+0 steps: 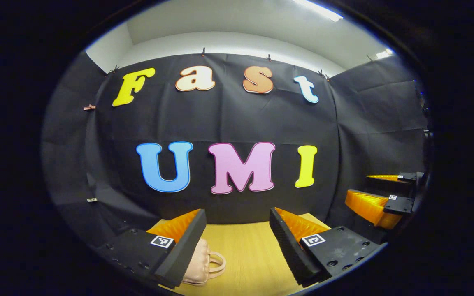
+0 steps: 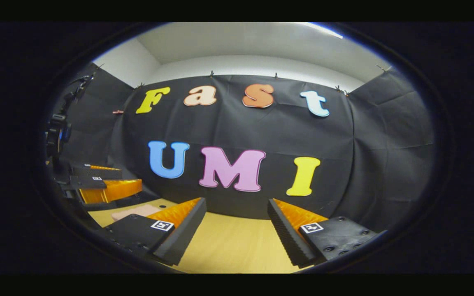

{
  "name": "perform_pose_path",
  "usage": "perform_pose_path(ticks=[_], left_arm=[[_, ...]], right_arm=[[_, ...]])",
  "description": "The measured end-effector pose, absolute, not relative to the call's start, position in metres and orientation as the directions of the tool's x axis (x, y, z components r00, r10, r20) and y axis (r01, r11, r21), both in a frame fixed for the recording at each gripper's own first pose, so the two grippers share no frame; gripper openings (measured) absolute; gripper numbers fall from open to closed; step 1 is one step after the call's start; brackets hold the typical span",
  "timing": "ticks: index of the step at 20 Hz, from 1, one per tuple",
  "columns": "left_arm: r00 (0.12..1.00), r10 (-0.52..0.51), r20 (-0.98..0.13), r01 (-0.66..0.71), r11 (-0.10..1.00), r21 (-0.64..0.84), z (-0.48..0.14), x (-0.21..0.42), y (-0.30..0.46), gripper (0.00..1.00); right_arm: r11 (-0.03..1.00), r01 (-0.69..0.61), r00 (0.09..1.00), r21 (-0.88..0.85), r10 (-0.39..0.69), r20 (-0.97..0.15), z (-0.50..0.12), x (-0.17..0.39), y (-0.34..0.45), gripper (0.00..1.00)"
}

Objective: First open the suitcase, pack the skin care products into it, and then close the suitcase.

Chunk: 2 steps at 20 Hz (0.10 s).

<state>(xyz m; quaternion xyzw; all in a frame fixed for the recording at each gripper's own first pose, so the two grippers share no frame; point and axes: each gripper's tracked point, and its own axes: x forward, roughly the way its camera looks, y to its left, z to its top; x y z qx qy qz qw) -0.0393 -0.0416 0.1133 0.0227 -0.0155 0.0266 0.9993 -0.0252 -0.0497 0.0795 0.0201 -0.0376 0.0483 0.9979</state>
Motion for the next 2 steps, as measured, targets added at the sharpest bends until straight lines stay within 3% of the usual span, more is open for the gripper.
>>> perform_pose_path(ticks=[2], left_arm=[[0.997,0.063,0.036,-0.066,0.993,0.096,0.1104,-0.0355,-0.0432,0.97]], right_arm=[[0.997,-0.072,0.991,-0.004,0.072,0.109,0.0879,-0.0255,-0.0484,0.96]])
